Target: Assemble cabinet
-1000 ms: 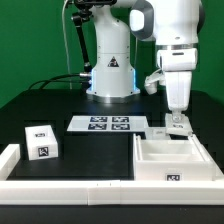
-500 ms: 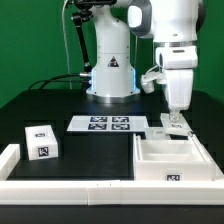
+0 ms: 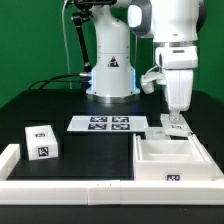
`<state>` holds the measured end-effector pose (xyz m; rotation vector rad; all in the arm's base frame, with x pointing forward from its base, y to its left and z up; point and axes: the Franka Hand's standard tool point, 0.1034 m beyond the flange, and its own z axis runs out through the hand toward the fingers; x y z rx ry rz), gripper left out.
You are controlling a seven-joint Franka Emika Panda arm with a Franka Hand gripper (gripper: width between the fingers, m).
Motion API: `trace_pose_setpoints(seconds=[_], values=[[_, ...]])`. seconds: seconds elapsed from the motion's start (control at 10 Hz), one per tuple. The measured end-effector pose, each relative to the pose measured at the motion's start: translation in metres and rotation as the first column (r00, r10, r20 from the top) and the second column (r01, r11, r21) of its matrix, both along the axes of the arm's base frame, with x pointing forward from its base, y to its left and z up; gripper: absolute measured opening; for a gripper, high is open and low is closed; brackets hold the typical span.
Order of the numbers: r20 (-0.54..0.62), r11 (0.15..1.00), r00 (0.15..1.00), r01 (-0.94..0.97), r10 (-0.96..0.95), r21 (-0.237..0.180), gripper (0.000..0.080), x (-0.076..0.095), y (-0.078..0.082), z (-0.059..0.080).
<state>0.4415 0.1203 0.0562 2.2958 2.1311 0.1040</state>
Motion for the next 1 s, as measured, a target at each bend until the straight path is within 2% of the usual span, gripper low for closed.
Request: trace_pose_setpoints(seconds=[0.3, 1.0], values=[[-0.001, 1.0, 1.0, 0.001, -0.001, 0.0, 0.0069, 0.0, 0.0, -0.001], [-0.002, 1.0, 1.0, 0.012, -0.012, -0.002, 0.0069, 0.011, -0.004, 0.0]])
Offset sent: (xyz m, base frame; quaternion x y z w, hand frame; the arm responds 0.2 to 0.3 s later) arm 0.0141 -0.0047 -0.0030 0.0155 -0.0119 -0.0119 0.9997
